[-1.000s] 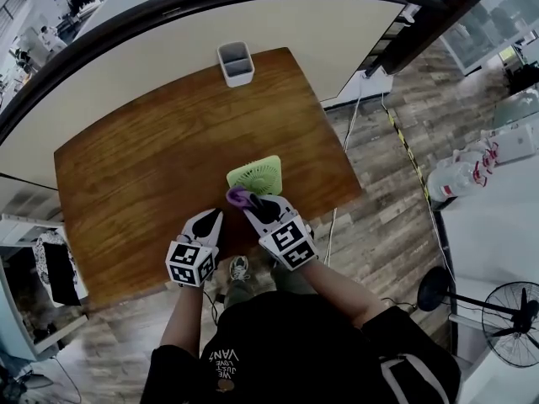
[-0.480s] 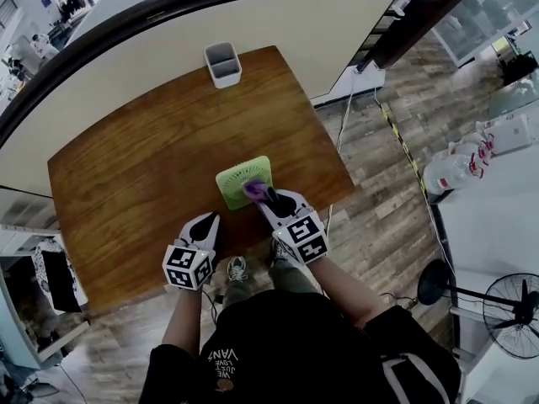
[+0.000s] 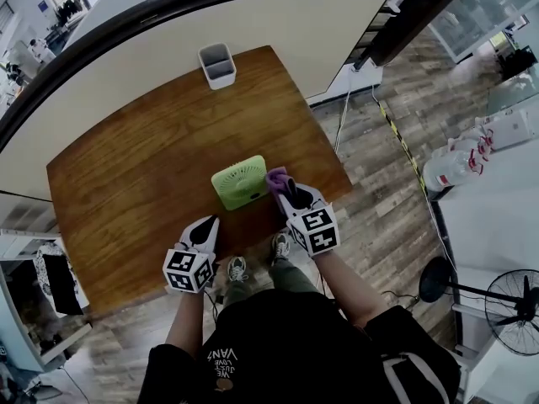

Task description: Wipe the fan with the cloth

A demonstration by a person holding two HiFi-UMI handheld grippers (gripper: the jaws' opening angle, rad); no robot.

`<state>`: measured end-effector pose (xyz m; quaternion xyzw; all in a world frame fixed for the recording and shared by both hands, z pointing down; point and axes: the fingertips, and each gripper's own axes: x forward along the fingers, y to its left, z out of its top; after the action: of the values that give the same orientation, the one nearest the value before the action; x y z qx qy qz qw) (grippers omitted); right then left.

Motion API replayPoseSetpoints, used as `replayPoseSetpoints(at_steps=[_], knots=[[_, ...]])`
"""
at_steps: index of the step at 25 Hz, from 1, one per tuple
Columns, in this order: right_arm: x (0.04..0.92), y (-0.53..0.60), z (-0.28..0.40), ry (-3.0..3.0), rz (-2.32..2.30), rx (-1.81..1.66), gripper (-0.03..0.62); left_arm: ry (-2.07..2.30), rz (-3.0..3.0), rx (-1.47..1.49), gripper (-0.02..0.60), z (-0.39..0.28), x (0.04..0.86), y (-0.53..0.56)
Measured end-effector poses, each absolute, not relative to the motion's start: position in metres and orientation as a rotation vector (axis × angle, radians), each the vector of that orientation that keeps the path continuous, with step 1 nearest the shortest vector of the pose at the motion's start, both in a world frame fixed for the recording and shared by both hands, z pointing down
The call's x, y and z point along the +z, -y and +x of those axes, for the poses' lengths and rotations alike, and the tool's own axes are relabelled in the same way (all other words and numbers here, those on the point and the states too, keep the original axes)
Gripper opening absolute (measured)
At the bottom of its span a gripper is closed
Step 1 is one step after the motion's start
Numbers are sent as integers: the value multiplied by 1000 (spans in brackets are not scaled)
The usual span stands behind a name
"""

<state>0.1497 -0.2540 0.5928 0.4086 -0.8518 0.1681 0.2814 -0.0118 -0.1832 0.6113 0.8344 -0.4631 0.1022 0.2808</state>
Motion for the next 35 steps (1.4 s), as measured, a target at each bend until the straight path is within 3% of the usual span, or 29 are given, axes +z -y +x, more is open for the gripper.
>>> replayPoseSetpoints(at_steps=[20,35], knots=[[616,184,24,2396,621,382,84,1314,2179,219,12,-43,602,158],[624,209,81,2326,750,439,84,1277,2194,215,12,-28,606,170]])
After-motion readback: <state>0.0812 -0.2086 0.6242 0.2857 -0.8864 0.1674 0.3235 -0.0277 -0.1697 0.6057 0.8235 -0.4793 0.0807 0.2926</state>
